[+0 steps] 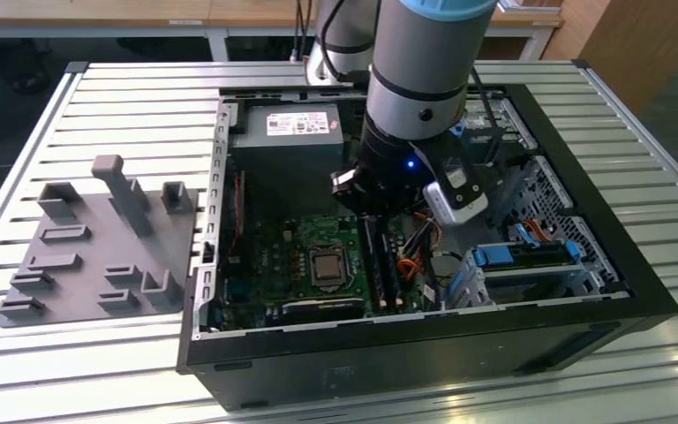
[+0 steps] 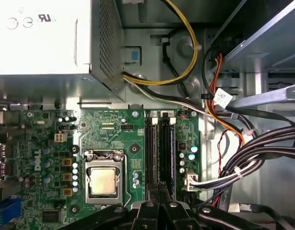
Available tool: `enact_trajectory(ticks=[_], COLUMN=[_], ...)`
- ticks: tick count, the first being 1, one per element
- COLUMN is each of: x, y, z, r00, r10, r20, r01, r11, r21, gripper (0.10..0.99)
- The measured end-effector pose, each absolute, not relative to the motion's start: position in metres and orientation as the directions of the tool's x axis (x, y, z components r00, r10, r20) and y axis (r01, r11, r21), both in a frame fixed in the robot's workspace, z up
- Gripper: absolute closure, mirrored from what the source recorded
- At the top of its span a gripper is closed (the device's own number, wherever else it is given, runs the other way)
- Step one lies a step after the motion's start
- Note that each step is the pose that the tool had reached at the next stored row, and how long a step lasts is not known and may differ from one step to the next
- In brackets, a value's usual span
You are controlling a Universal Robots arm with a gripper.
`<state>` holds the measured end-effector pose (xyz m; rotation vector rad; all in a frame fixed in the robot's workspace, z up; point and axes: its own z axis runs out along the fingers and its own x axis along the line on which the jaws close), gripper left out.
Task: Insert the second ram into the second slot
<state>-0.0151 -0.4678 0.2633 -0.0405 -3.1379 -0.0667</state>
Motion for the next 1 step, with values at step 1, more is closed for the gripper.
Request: enact_trajectory(ticks=[1], x=[-0.0151], y=[-0.4678], z=[0.2633], r00=[-1.000], r10=[0.026], r20=[0.003], r01=[0.026], r11=[0.999], r21=[0.042], gripper=[0.980])
